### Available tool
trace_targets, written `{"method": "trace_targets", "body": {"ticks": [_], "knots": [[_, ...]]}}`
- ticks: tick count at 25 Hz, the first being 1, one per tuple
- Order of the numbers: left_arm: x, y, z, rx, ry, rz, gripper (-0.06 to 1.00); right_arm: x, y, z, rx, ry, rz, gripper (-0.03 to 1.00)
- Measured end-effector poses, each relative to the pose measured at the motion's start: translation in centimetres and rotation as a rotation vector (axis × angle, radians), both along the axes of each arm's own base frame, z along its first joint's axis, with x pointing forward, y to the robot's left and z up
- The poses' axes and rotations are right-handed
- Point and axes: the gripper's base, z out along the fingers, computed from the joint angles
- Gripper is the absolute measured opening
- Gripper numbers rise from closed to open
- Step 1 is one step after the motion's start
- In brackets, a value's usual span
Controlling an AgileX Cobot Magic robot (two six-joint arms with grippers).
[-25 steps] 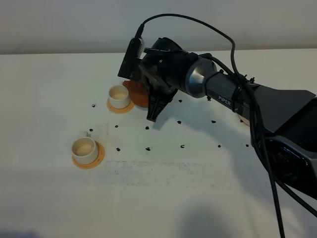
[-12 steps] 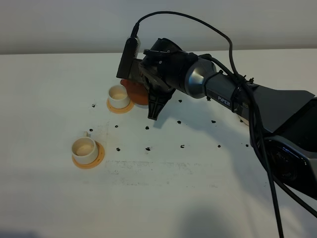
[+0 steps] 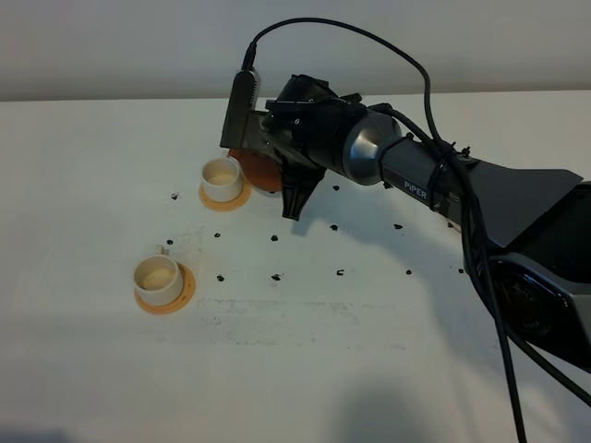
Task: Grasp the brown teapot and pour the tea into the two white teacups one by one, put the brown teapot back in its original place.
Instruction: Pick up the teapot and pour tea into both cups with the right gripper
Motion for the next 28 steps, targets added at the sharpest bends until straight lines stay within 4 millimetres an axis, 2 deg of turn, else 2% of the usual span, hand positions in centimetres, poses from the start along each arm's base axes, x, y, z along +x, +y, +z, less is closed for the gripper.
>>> {"method": "trace_targets", "body": {"ticks": [28], "knots": [[0.00, 0.00, 0.00, 0.000, 0.000, 0.000, 0.61, -0.18, 0.49, 0.37, -0.086, -0.069, 0.081, 0.13]]}}
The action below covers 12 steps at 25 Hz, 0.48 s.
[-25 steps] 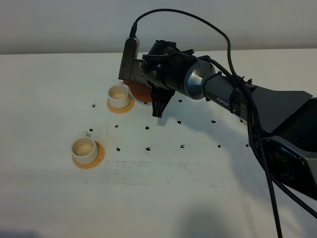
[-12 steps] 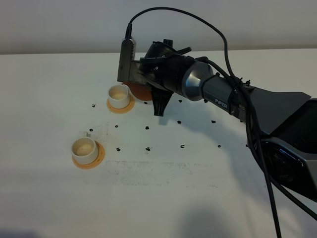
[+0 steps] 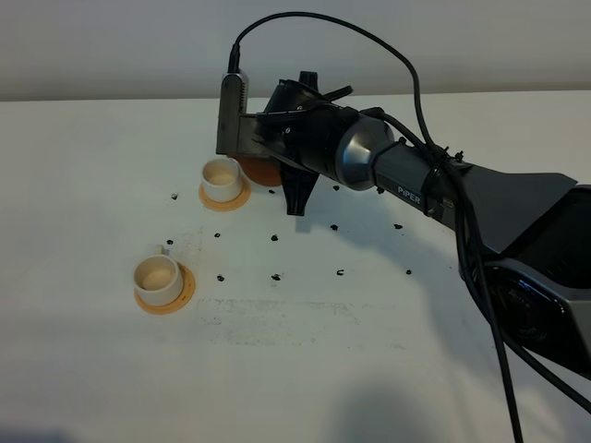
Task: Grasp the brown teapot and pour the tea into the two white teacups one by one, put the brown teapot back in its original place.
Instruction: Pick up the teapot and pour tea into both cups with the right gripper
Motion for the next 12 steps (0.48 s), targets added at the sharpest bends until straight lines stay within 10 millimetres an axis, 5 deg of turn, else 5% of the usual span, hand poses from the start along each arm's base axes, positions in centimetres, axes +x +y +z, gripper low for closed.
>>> {"method": "trace_targets", "body": {"ticks": [12], "knots": [[0.00, 0.00, 0.00, 0.000, 0.000, 0.000, 0.61, -0.22, 0.30, 0.10, -0.033, -0.018, 0.034, 0.13]]}}
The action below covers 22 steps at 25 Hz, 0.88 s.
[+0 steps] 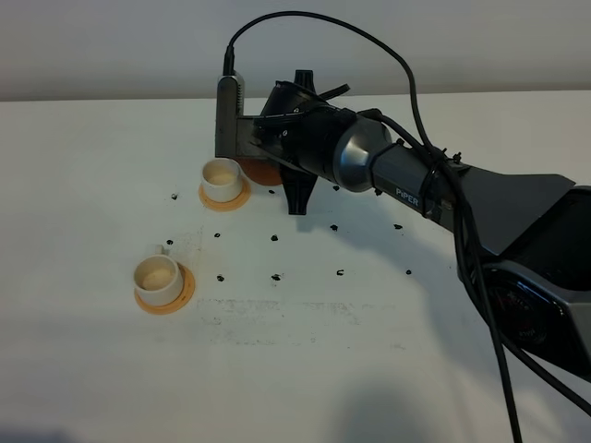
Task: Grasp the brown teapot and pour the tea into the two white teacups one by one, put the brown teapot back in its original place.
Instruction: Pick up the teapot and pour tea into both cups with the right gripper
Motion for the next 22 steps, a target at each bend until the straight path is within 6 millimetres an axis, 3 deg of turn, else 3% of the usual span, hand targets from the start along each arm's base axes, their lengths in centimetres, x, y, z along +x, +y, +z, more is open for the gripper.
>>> {"method": "trace_targets", "body": {"ticks": [22], "knots": [[0.00, 0.00, 0.00, 0.000, 0.000, 0.000, 0.61, 0.29, -0.06, -0.72, -0.074, -0.020, 0.047, 0.13]]}}
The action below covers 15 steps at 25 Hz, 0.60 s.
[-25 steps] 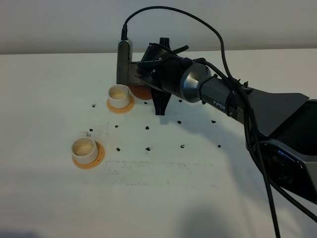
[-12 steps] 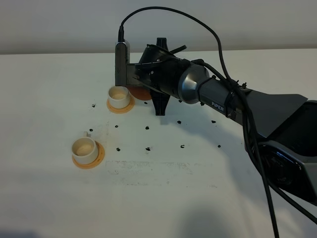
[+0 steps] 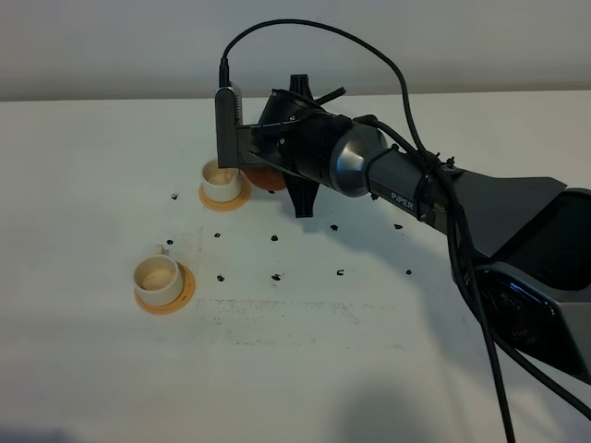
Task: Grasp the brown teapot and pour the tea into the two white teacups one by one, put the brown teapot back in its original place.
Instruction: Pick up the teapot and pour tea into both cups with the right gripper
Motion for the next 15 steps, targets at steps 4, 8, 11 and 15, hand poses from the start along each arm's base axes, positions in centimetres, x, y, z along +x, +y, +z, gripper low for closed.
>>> {"method": "trace_targets", "body": {"ticks": [4, 8, 11, 15], "knots": [[0.00, 0.00, 0.00, 0.000, 0.000, 0.000, 0.61, 0.05, -0.08, 0.05, -0.020, -0.007, 0.009, 0.13], [0.00, 0.00, 0.00, 0.000, 0.000, 0.000, 0.61, 0.11, -0.11, 0.10, -0.030, -0.015, 0.014, 0.13], [0.00, 0.00, 0.00, 0.000, 0.000, 0.000, 0.61, 0.12, -0.09, 0.12, -0.029, -0.018, 0.016, 0.13], [0.00, 0.00, 0.00, 0.000, 0.000, 0.000, 0.61, 0.18, 0.09, 0.16, -0.014, -0.026, 0.030, 0.13]]}}
